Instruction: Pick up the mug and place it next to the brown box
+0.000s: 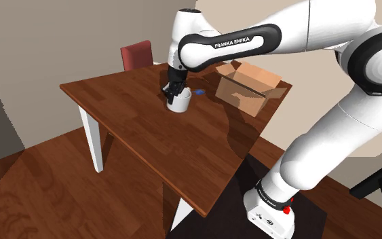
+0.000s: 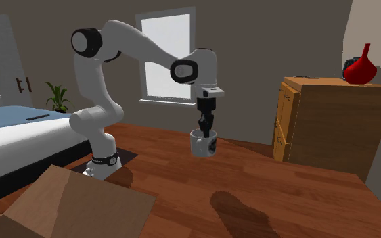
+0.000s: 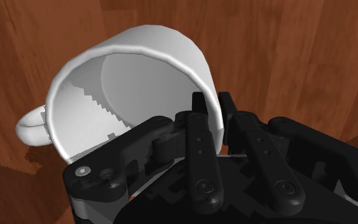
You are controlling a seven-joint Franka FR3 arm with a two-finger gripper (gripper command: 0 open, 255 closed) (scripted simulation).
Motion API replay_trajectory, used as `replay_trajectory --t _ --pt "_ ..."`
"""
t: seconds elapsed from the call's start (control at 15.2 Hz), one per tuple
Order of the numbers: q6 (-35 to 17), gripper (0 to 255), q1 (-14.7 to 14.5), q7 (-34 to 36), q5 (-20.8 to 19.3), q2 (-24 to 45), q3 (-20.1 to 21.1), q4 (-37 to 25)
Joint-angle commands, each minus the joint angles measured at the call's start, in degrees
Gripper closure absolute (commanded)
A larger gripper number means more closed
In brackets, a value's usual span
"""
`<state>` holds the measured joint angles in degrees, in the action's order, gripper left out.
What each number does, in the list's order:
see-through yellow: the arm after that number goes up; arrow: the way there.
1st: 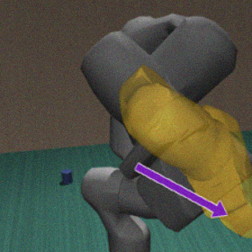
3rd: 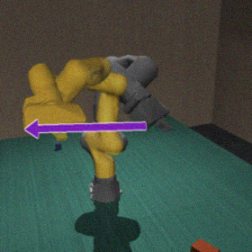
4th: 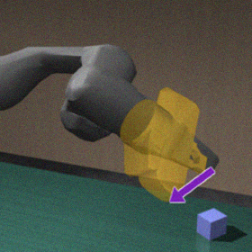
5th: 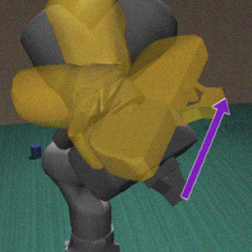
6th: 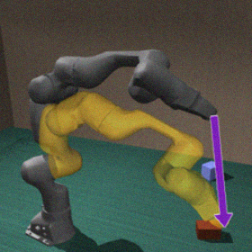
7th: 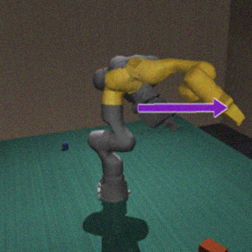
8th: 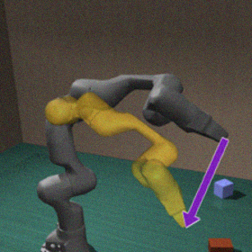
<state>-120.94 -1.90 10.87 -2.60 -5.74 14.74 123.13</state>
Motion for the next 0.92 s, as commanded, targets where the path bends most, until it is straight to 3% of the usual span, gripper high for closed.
replay_trajectory --t 0.0,0.86 --pt "1.5 255 0.0 -0.1 0.2 -0.6 0.0 -0.9" --pt "11.4 255 0.0 -1.1 0.9 -2.5 -0.3 -9.0"
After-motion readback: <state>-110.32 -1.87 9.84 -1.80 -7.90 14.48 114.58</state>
